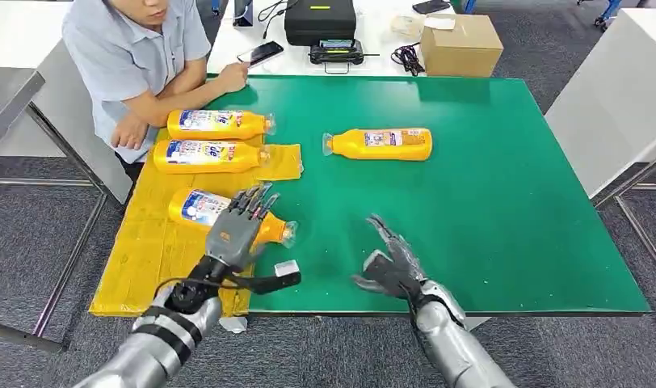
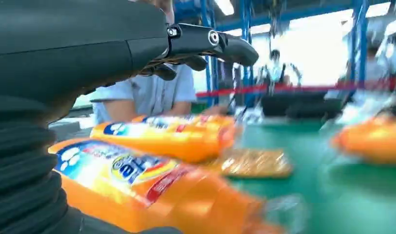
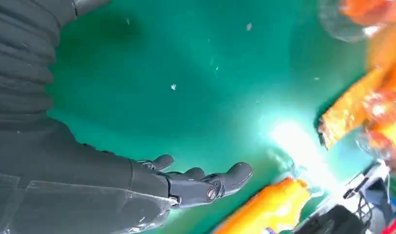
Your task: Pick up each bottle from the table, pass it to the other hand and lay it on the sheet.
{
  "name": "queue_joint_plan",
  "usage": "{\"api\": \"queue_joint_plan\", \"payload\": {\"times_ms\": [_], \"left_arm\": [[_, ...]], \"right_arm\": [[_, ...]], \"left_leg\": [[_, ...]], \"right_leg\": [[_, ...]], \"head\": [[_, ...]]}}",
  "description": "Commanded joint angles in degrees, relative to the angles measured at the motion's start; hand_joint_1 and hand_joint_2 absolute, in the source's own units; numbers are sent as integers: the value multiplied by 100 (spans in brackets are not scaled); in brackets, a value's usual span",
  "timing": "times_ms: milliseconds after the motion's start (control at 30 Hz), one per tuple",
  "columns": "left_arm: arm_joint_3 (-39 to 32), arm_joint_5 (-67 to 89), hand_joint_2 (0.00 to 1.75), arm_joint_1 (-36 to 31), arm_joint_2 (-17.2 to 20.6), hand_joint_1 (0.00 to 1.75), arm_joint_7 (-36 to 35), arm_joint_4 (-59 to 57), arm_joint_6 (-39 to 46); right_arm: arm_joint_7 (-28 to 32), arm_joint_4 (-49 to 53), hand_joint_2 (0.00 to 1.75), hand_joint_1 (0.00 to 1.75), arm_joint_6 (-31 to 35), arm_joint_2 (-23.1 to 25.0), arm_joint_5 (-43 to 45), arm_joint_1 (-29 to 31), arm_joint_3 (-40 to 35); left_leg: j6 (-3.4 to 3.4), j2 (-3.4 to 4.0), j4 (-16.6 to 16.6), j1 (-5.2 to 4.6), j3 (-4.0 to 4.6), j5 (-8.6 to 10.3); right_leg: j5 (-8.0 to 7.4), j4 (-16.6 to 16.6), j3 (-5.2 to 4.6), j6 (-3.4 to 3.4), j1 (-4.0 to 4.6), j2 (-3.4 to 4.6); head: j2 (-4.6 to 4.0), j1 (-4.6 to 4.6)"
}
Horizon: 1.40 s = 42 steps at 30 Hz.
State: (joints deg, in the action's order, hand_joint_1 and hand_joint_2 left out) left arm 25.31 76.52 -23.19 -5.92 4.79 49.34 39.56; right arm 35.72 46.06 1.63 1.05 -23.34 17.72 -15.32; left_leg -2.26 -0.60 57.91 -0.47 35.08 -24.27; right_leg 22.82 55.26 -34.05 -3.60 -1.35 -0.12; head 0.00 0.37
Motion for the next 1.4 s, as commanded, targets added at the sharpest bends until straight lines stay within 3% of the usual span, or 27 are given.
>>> {"api": "queue_joint_plan", "payload": {"times_ms": [33, 100, 233, 500, 533, 600, 633, 700, 833, 867, 900, 1067, 1233, 1300, 1400], "left_arm": [[86, 41, 175, 1429, -160, 0, 332, 2439, 44], [37, -6, 175, 1438, -189, 0, 423, 2476, 44], [-481, -277, 175, 1803, -645, 0, 1284, 2873, 44], [-481, -277, 175, 1803, -645, 0, 1284, 2873, 44], [-513, -385, 175, 1874, -699, 0, 1395, 2883, 44], [-133, -1998, 175, 1991, -649, 0, 1743, 2607, 21], [155, -2631, 175, 2021, -505, 0, 1779, 2664, -46], [481, -3407, 175, 2151, -373, 0, 1779, 2854, -161], [537, -4665, 175, 2400, -384, 0, 2030, 3201, -731], [470, -4996, 175, 2486, -404, 0, 2072, 3298, -864], [430, -5050, 175, 2523, -407, 0, 2069, 3332, -869], [219, -5541, 175, 3075, -258, 0, 2145, 3964, -964], [139, -5753, 175, 3336, -251, 0, 2357, 4357, -1349], [123, -5909, 175, 3244, -202, 0, 2343, 4264, -1467], [175, -6010, 175, 2625, -444, 0, 2360, 3433, -1579]], "right_arm": [[58, 1005, 175, 0, -547, 202, 784, -738, 983], [53, 1014, 175, 0, -545, 226, 790, -722, 970], [-87, 1240, 175, 0, -229, 489, 1001, -779, 1169], [-87, 1240, 175, 0, -229, 489, 1001, -779, 1169], [-207, 1324, 0, 0, -149, 596, 1125, -809, 1247], [-676, 1686, 0, 0, 541, 813, 1030, -919, 1193], [-571, 1907, 175, 0, 861, 789, 824, -999, 992], [-491, 2339, 175, 0, 1976, 548, -335, -1121, 436], [-1167, 2864, 175, 0, 2423, 151, -1571, -1285, 14], [-1474, 2875, 175, 0, 2868, 52, -2609, -1250, -192], [-1627, 2905, 175, 0, 2975, 56, -2884, -1240, -280], [-2188, 2973, 175, 0, 3104, 227, -3560, -1154, -670], [-2522, 3260, 175, 0, 2686, 15, -3895, -1408, -708], [-2591, 3313, 175, 0, 2690, -71, -4000, -1461, -672], [-2689, 3367, 175, 0, 2859, -412, -3950, -1620, -392]], "left_leg": [[11, 2, 2, 5, -15, -17], [12, 6, 8, 8, -14, -23], [10, 14, 4, 8, 6, -13], [8, 8, -1, 5, -2, -9], [12, 11, 0, 8, -12, -15], [16, 19, 2, 11, -22, -22], [12, 16, -4, 5, -14, -15], [17, 20, -2, 9, -27, -23], [11, 8, 0, 6, -7, -16], [16, 12, 6, 11, -20, -26], [12, 11, 3, 9, -16, -22], [11, 27, -1, 6, -7, -18], [12, 10, -4, 9, -10, -16], [13, 10, -1, 12, -21, -23], [12, -4, -7, 10, -24, -16]], "right_leg": [[14, 0, 16, 14, 6, -1], [17, 4, 16, 18, 9, 2], [5, 0, -8, 15, 9, 10], [5, -3, 0, 12, 6, 5], [9, -3, 9, 17, 9, 7], [14, 0, 16, 22, 12, 13], [9, -3, 8, 16, 6, 12], [17, -2, 20, 23, 10, 15], [11, -2, 4, 16, 7, 5], [20, 1, 18, 22, 13, 7], [17, -1, 14, 18, 10, 6], [7, -1, -1, 17, 7, 24], [12, -4, 5, 18, 10, 5], [19, -3, 16, 22, 12, 5], [17, -10, 26, 20, 10, -9]], "head": [[0, 0], [0, 0], [0, 0], [0, 0], [0, -2], [0, 0], [0, 0], [0, 0], [0, -2], [0, 0], [0, 0], [0, 0], [0, 0], [0, -2], [0, 0]]}}
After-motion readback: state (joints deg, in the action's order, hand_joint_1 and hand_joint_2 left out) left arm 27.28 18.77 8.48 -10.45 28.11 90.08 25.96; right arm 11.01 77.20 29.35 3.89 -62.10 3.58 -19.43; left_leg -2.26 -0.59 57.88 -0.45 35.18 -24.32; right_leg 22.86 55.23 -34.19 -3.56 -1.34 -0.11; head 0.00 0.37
